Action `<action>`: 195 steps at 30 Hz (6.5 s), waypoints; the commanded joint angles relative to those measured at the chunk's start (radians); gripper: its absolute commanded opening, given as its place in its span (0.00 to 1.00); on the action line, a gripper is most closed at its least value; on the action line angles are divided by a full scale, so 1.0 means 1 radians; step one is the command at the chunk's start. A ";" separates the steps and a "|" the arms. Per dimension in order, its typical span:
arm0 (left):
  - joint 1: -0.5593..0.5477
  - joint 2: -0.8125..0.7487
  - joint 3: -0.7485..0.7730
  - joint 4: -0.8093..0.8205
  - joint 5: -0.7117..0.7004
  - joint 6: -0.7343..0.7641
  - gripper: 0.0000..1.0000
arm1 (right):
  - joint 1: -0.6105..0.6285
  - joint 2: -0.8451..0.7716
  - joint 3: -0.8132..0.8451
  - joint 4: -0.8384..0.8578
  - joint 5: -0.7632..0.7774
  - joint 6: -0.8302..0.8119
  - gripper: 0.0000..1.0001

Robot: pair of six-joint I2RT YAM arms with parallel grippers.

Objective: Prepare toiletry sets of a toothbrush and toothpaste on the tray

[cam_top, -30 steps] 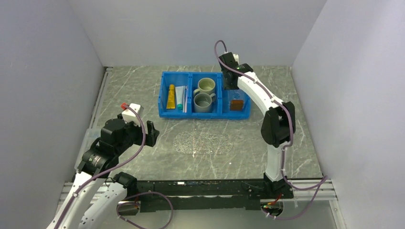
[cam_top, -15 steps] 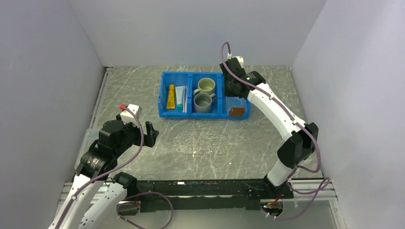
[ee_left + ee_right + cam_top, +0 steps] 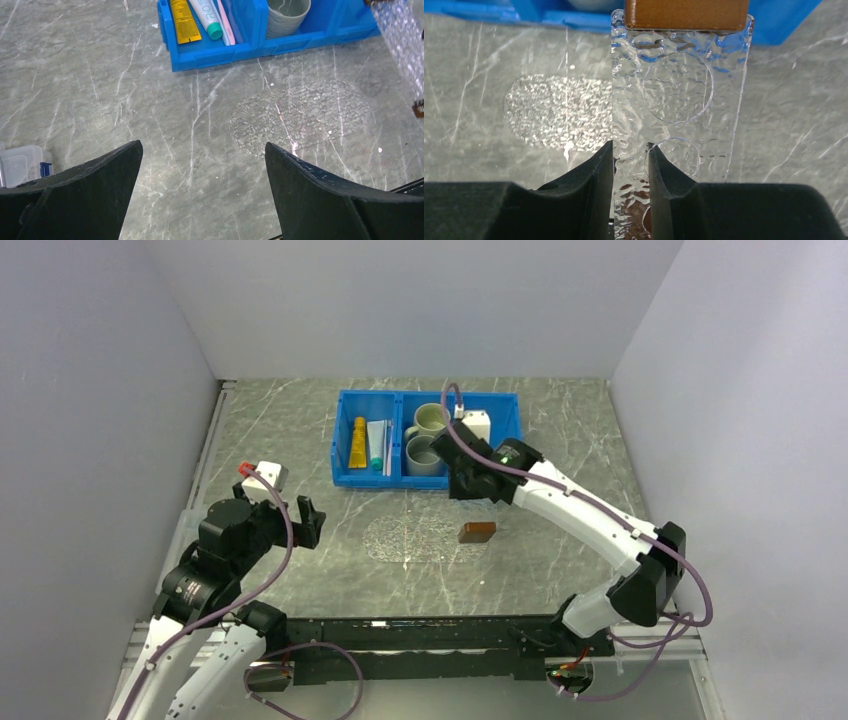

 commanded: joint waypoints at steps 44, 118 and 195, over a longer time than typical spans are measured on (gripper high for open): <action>-0.005 -0.019 0.005 0.006 -0.027 -0.009 0.99 | 0.254 0.359 -0.030 0.173 0.106 0.318 0.00; -0.005 -0.010 0.005 0.004 -0.039 -0.006 0.99 | 0.218 0.437 0.009 0.185 0.082 0.297 0.45; -0.002 0.090 0.008 -0.003 -0.113 -0.006 0.99 | -0.186 0.399 0.083 0.639 -0.559 -0.845 0.44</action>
